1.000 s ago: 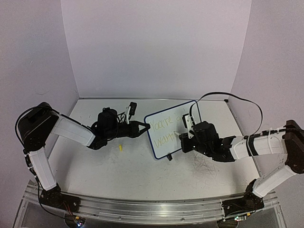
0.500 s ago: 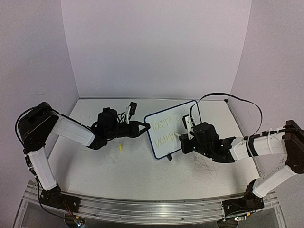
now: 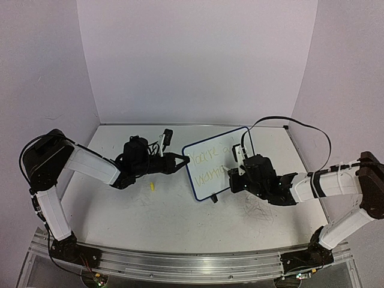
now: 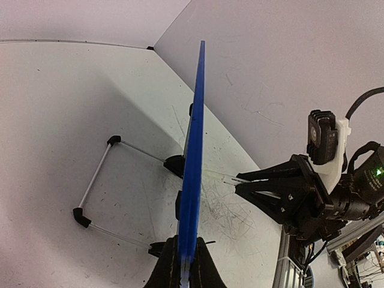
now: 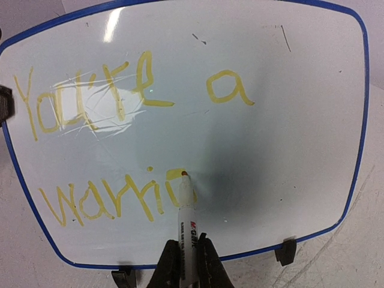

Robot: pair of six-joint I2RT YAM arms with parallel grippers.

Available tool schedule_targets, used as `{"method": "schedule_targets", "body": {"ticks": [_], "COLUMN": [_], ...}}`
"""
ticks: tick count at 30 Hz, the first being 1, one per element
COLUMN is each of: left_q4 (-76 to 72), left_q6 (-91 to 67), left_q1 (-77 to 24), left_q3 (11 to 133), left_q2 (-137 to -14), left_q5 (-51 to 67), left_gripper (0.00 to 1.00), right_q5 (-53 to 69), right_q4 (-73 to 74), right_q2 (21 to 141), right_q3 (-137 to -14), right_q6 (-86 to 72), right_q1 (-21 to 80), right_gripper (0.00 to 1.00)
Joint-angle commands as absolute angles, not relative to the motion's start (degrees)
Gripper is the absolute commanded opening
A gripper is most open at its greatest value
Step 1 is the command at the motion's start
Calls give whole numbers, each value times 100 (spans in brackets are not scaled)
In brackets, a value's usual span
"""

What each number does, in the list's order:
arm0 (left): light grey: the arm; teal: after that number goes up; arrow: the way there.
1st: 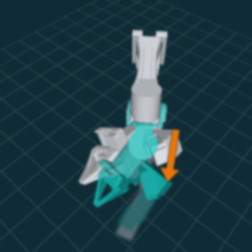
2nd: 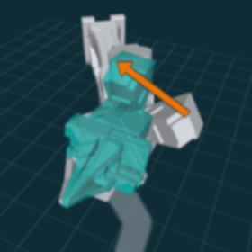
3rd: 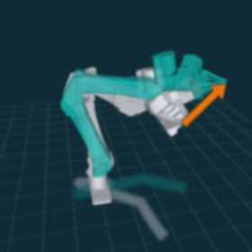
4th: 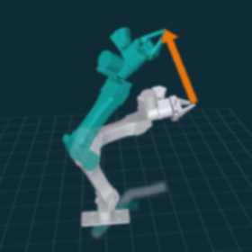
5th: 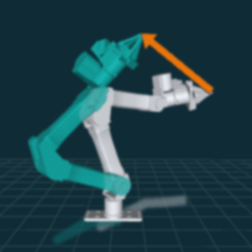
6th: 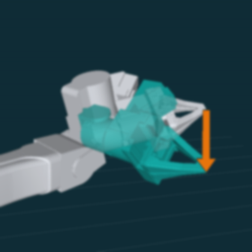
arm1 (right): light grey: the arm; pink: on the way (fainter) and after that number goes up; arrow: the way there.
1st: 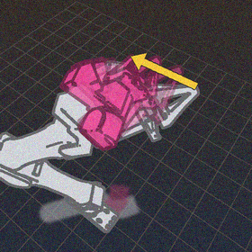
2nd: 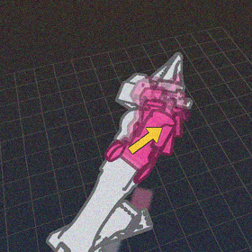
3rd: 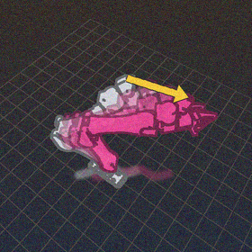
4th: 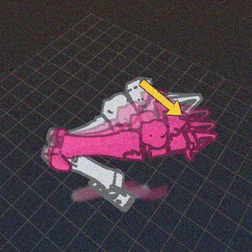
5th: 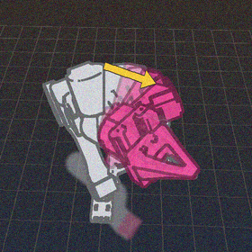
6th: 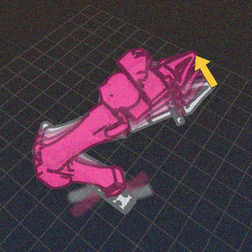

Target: Write a sentence on the whiteboard

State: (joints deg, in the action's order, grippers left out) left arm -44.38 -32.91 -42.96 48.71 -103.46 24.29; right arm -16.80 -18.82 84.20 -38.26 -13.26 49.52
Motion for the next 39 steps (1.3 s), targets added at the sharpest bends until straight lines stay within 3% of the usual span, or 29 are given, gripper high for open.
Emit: {"method": "schedule_targets", "body": {"ticks": [1, 19, 39], "left_q4": [-4309, -4294, -4284], "left_q6": [-3277, -3284, -3265], "left_q1": [-4289, -4289, -4289], "left_q3": [4949, 4961, 4970], "left_q2": [-10160, -10156, -10180], "left_q5": [2540, 2542, 2539], "left_gripper": [0, 0, 0], "right_q5": [-1780, -1544, -1504], "right_q4": [-1775, -1565, -1856], "right_q2": [8482, 7778, 8262], "right_q3": [-3858, -3599, -4052], "right_q6": [-1446, -1539, -1204], "right_q1": [4894, 4875, 4730], "right_gripper": [0, 0, 0]}}
